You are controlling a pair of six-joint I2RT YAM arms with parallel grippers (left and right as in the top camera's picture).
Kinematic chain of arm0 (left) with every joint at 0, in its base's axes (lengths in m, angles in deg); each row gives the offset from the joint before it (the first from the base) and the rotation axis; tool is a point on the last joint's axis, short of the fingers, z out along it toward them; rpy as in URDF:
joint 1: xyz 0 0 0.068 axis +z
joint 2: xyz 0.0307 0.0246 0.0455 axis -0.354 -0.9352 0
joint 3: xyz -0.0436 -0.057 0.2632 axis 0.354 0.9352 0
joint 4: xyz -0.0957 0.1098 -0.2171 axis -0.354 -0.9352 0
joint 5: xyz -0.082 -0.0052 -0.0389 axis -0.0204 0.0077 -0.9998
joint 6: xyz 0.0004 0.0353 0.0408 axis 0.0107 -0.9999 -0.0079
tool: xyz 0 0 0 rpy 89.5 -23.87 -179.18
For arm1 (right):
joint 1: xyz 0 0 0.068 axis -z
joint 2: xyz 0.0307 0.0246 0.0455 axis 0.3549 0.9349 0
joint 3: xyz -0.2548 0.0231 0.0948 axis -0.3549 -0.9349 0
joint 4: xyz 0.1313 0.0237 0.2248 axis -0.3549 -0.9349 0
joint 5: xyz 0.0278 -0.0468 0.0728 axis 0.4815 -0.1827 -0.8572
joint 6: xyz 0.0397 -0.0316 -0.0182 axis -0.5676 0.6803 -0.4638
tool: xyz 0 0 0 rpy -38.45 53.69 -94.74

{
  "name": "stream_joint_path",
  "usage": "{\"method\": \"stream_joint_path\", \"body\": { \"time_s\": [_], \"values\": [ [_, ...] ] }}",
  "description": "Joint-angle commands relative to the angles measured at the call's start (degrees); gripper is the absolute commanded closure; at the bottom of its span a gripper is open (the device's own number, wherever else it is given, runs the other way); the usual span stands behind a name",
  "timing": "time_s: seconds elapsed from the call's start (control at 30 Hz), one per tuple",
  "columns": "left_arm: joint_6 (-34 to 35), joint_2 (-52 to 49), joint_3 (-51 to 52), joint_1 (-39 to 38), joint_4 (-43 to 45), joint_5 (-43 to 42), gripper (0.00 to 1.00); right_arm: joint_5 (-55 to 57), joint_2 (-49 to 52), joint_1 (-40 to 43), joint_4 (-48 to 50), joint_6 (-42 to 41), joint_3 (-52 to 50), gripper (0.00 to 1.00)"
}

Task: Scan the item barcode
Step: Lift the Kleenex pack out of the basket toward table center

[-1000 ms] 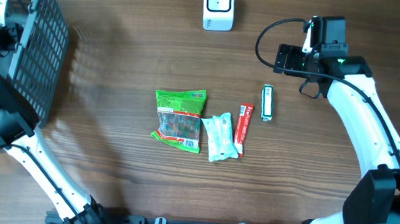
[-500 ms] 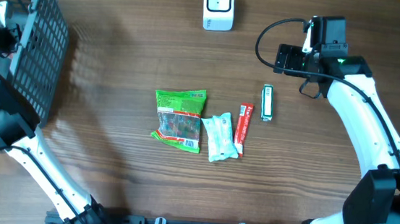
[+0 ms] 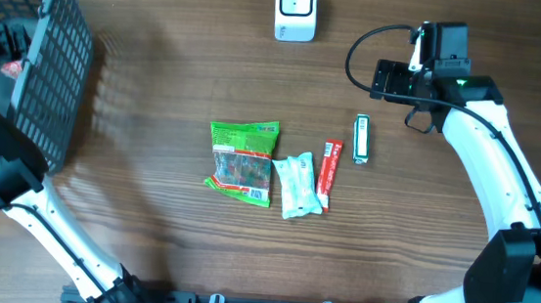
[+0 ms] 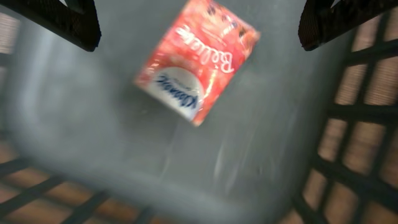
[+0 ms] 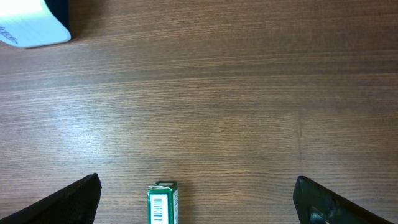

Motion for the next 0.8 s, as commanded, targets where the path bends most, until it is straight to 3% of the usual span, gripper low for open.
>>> {"method": "stream_joint_path", "body": {
  "time_s": [0.0,0.1,0.13,0.2,0.23,0.27,0.5,0.67,0.77],
  "values": [
    [-1.55,-6.40,1.22,1.31,-0.24,-0.90,0.00,0.74,0.66,-0.13,0.15,-0.24,0.26,0.01],
    [-1.51,-7.65,1.20,1.68,-0.59,-2.73,0.02,0.74,0.66,-0.13,0.15,-0.24,0.26,0.00],
    [-1.46,-7.63,1.20,1.68,-1.20,-2.75,0.15,0.74,0.66,-0.13,0.15,-0.24,0.26,0.00],
    [-1.07,-7.48,1.18,1.68,-2.08,-2.78,0.28,0.74,0.66,-0.13,0.15,-0.24,0.26,0.00],
    [-1.07,-7.32,1.18,1.68,-2.73,-2.89,0.42,0.74,0.66,-0.13,0.15,-0.24,0.26,0.00],
    [-0.31,-7.02,1.18,1.68,-3.52,-2.93,0.63,0.74,0.66,-0.13,0.15,-0.24,0.26,0.00],
    [8.50,1.42,1.03,1.68,-6.36,-2.95,0.55,0.74,0.66,-0.13,0.15,-0.24,0.26,0.00],
    [21.66,20.39,1.03,1.66,-7.28,-2.97,0.51,0.74,0.66,-0.13,0.15,-0.24,0.26,0.00],
    [27.34,32.87,1.03,1.49,-12.46,-14.64,0.53,0.74,0.66,-0.13,0.15,-0.24,0.26,0.01]
  ]
}}
